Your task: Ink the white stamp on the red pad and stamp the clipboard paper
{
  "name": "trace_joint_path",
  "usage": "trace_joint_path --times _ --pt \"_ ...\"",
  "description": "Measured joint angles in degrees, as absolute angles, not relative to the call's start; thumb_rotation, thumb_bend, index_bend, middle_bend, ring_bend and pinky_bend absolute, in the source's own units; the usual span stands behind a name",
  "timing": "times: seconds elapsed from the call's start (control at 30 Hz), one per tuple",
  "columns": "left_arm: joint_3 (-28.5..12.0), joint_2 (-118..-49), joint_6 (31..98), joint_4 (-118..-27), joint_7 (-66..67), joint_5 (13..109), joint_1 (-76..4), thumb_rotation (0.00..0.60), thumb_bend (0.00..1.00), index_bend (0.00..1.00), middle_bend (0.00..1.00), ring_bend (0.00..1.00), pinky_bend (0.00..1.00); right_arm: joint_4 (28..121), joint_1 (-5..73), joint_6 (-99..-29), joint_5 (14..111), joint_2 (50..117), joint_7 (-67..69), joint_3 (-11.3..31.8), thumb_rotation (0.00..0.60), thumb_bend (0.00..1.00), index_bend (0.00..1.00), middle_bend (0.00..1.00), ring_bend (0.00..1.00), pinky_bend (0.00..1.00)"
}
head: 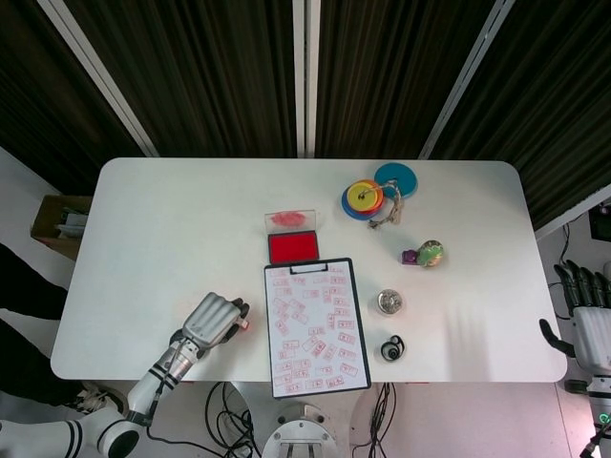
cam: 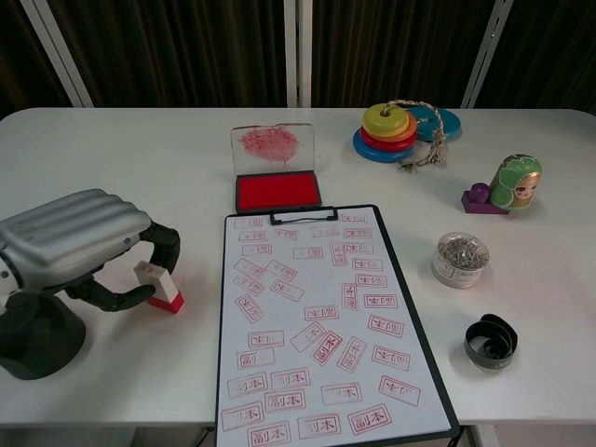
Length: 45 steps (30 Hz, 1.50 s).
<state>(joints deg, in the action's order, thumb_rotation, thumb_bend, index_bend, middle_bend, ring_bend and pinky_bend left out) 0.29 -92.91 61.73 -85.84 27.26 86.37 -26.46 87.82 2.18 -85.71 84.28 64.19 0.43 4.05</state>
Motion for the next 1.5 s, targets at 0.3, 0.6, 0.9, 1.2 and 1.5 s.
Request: trace_joint_path --times 0.3,0.6,0.9,1.2,1.5 --pt "-0.2 -92.8 61.3 -86.3 25.0 85.0 -26.9 0.600 0.38 0.59 0.58 0.98 1.00 87.1 2.2 -85.8 84.4 64.3 1.0 4.0 0.600 0.22 0.00 0.00 0.00 0.00" --pt "-3.3 -91.1 61.5 -88.4 17.2 84.9 -28.8 0.600 0.38 0.63 0.63 1.00 1.00 86.4 2.1 -86.2 84.8 64.6 1.6 4.1 0.600 0.22 0.00 0.00 0.00 0.00" --pt "-11.2 -92.3 58.3 -83.9 11.3 84.6 -37.2 0.600 0.38 0.64 0.64 1.00 1.00 86.4 2.0 -86.5 84.8 64.6 1.6 4.2 0.600 0.22 0.00 0.00 0.00 0.00" --pt "-15.8 -99.5 51.5 -71.3 9.6 78.3 -44.6 0.600 0.38 0.64 0.64 1.00 1.00 87.5 1.7 -87.2 85.1 63.3 1.7 4.3 0.600 0.22 0.00 0.00 0.00 0.00" --pt "-17.7 -106.4 45.8 -56.2 5.0 74.0 -50.8 0.600 0.38 0.64 0.64 1.00 1.00 87.9 1.3 -87.0 84.0 61.9 2.2 4.6 0.600 0.22 0.00 0.00 0.00 0.00"
